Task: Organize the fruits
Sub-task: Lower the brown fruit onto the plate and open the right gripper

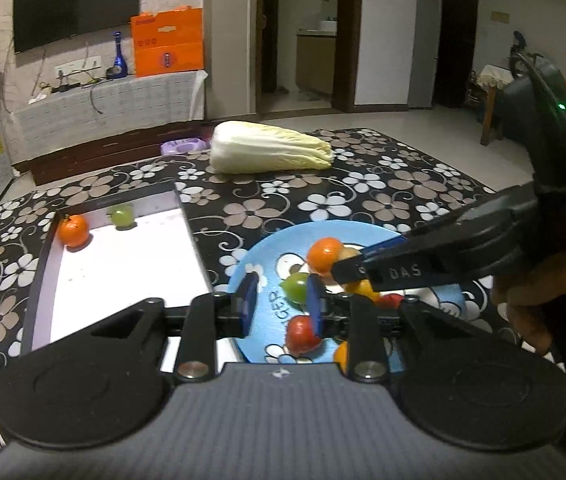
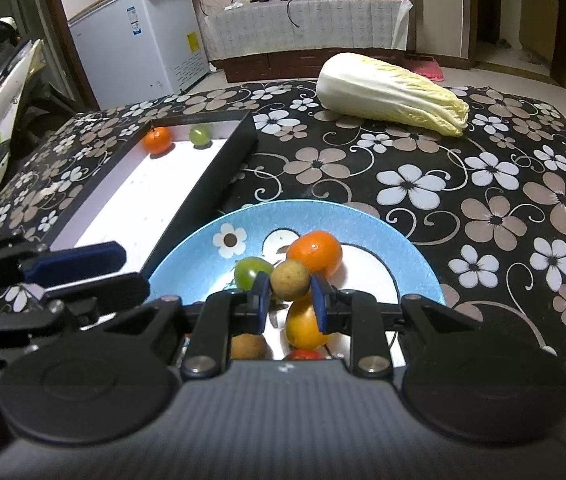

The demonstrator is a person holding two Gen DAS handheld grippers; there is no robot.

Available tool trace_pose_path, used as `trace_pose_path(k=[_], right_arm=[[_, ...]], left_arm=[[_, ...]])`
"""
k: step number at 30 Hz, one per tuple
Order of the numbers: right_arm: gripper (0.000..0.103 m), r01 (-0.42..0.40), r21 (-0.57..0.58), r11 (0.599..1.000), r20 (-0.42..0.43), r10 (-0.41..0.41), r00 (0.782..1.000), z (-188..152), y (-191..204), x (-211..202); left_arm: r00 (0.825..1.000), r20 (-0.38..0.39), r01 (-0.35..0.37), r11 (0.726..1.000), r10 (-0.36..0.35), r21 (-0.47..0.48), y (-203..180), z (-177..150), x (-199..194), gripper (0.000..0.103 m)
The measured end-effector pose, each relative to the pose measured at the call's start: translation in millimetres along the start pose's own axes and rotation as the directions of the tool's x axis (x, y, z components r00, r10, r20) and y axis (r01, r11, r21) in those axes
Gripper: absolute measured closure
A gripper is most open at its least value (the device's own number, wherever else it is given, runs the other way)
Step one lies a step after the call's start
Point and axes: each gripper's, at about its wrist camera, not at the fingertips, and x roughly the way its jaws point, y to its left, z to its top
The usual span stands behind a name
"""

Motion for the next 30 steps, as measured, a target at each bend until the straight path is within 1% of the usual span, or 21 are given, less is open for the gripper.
trace_pose_path(k=[2,7,8,11,20,30], right_arm=[[0.076,-0.001,0.0,1.0,-0.001,0.001,1.0,0,0,0],[0.076,-0.004,0.003,1.0,0.012,0.004,1.0,0,0,-2],[0.073,-0.003,0.003,1.0,0.016,0.003,1.0,1,0,-3],[0.073,-0.006,0.001,1.0,0.023,0.006,1.0,1,1,-5],[0.073,-0.004,0.004,1.0,0.04,0.004,0.999,3,1,-8],[0.072,-0.014,0.001,1.0,0.057,0.014,0.998,5,3,-11]], left_arm=[[1.0,0.002,-0.014,1.0,0.014,-0.004,2,0,0,0.066],[0.999,0.002,-0.042,0.999,0.042,-0.03,9,2,2,0.065],[0.999,0.002,-0.046,0.998,0.046,-0.034,10,2,3,0.065],[0.998,0.0,-0.06,0.997,0.06,-0.047,14,3,4,0.065],[0.996,0.002,-0.087,0.994,0.088,-0.069,25,4,7,0.065],[0.991,-0.004,-0.134,0.985,0.134,-0.109,52,10,14,0.065]])
